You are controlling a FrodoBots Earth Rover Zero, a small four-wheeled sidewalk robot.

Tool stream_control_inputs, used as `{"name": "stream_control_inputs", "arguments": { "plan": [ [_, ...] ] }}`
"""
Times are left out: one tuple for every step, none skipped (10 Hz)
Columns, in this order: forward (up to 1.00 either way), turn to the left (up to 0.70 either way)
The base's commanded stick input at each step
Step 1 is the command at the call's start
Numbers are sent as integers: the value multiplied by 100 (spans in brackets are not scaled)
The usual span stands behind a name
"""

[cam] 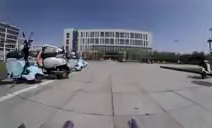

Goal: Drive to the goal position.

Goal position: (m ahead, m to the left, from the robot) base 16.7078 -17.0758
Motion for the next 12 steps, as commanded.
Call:
{"name": "stream_control_inputs", "arguments": {
  "plan": [
    [100, -40],
    [100, -40],
    [100, -40],
    [100, -40],
    [100, -40],
    [100, -15],
    [100, 0],
    [100, 0],
    [100, 0],
    [100, 0],
    [100, 0],
    [100, 0]
  ]
}}
